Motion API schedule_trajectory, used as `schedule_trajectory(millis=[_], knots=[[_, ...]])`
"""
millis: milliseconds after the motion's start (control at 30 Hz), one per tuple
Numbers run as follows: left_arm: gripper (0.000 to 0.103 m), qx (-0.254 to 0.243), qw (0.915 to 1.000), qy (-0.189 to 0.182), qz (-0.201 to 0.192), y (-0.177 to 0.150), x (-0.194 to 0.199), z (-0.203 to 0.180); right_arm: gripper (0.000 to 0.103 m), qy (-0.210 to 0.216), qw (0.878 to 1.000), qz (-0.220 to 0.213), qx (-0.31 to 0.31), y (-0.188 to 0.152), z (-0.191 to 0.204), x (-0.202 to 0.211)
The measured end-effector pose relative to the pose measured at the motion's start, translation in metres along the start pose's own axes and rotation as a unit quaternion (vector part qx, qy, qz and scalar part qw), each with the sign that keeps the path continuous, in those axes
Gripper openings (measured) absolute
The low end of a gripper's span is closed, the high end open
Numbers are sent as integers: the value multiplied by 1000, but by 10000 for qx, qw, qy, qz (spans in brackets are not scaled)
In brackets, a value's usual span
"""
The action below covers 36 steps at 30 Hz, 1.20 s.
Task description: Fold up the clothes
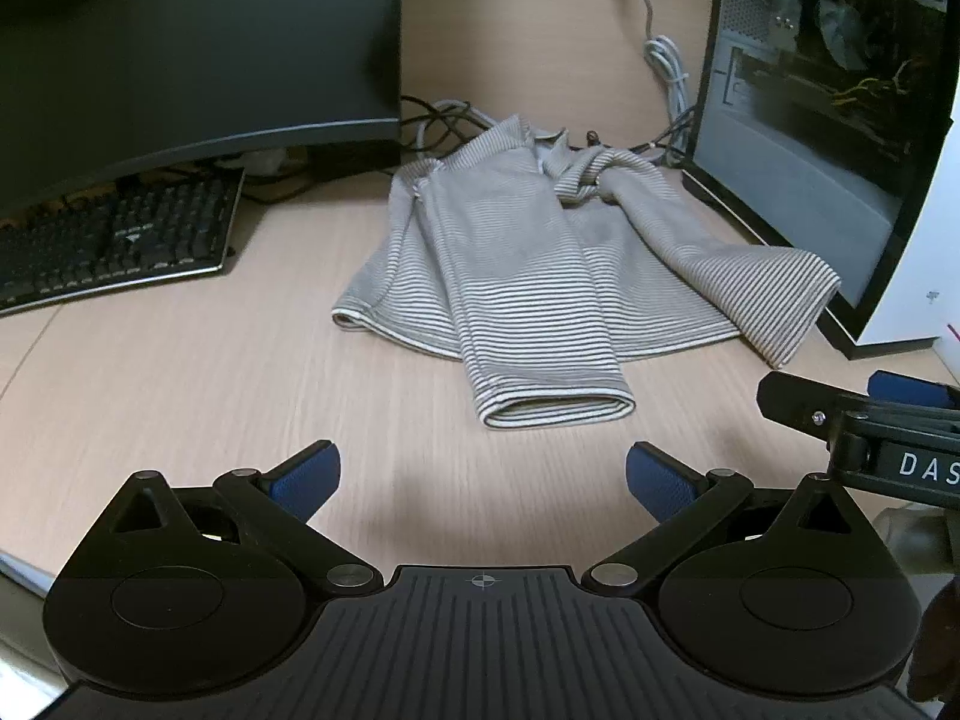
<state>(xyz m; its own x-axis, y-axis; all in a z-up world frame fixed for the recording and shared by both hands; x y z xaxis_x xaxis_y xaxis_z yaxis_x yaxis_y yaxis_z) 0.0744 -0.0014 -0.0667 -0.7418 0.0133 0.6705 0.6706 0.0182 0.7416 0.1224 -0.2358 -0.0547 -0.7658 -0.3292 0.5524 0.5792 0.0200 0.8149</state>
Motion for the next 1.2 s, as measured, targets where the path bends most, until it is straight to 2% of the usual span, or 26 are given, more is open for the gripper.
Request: schedule_trajectory(millis=[167,1200], knots=[[103,67,9999,-64,81,1,-2,2,103,-11,10000,7,25,-1,3,1],[103,174,9998,-29,-78,-6,10,4,103,56,9999,-42,115,-5,7,4]])
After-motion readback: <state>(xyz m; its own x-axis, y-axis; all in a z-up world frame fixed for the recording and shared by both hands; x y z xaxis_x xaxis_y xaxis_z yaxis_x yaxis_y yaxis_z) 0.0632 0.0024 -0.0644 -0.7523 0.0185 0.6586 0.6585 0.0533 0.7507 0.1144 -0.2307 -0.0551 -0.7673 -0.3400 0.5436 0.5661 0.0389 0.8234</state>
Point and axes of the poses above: each gripper's, at about its wrist camera, not at the fingertips, and x roughly against the way its jaws point, z to its left, y to its top, the point moved 10 cm from there along -x, roughly the way its jaws point
